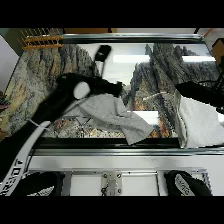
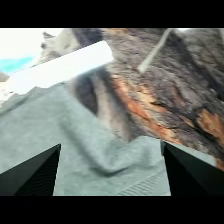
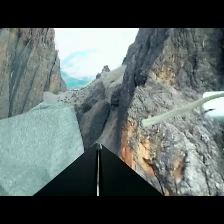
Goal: Fold the clothes and pants, and hang the long-sleeved shirts on hangers.
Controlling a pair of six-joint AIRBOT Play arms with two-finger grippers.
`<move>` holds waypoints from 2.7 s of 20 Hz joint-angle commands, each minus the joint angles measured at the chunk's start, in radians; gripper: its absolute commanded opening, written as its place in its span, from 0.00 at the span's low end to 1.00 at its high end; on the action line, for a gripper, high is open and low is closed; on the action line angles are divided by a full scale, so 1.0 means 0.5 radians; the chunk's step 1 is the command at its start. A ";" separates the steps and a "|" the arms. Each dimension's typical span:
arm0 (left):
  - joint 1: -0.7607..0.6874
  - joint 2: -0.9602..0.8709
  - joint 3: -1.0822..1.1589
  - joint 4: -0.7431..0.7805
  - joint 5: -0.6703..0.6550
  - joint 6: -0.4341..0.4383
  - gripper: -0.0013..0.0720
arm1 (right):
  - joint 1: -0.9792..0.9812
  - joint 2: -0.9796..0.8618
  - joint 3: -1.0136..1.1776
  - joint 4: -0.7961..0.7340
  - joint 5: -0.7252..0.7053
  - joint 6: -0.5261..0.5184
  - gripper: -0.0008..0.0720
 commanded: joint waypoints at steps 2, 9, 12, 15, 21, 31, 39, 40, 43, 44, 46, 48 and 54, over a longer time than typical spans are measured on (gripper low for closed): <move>0.764 0.282 -0.372 -0.010 -0.358 0.005 0.96 | -0.058 0.009 -0.012 -0.095 0.285 0.013 0.05; 1.801 0.246 -1.312 -0.964 -0.141 0.309 0.96 | 0.232 0.008 -0.026 -0.376 0.298 0.161 0.05; 1.873 0.025 -1.320 -1.102 -0.126 0.456 0.96 | 0.315 0.008 -0.026 -0.481 0.299 0.242 0.05; 1.841 -0.150 -1.176 -1.108 -0.125 0.463 0.96 | 0.330 0.008 -0.026 -0.490 0.307 0.278 0.05; 1.631 -0.287 -1.067 -1.089 -0.145 0.462 0.60 | 0.331 0.011 -0.076 -0.529 0.329 0.328 0.05; 1.659 -0.020 -1.112 -1.084 -0.071 0.601 0.03 | 0.368 -0.010 -0.980 -0.605 0.131 0.831 0.80; 1.659 -0.014 -1.112 -1.086 -0.072 0.600 0.03 | 0.976 -0.220 -1.143 -0.243 -0.580 0.797 0.80; 1.659 -0.014 -1.112 -1.086 -0.072 0.600 0.03 | 1.006 -0.256 -1.133 -0.220 -0.620 0.788 0.79; 1.661 -0.011 -1.109 -1.086 -0.072 0.600 0.03 | 1.009 -0.277 -1.051 -0.221 -0.632 0.634 0.14; 1.662 -0.004 -1.086 -1.085 -0.073 0.600 0.03 | 0.997 -0.261 -0.989 -0.252 -0.626 0.594 0.05; 1.661 0.114 -0.943 -1.084 -0.071 0.600 0.03 | 0.916 -0.168 -0.745 -0.440 -0.498 0.595 0.05; 1.661 0.305 -0.661 -1.086 -0.079 0.600 0.03 | 0.790 -0.032 -0.322 -0.655 -0.240 0.595 0.05; 1.661 0.945 0.360 -1.083 -0.082 0.600 0.03 | 0.575 0.240 1.054 -0.715 0.217 0.612 0.05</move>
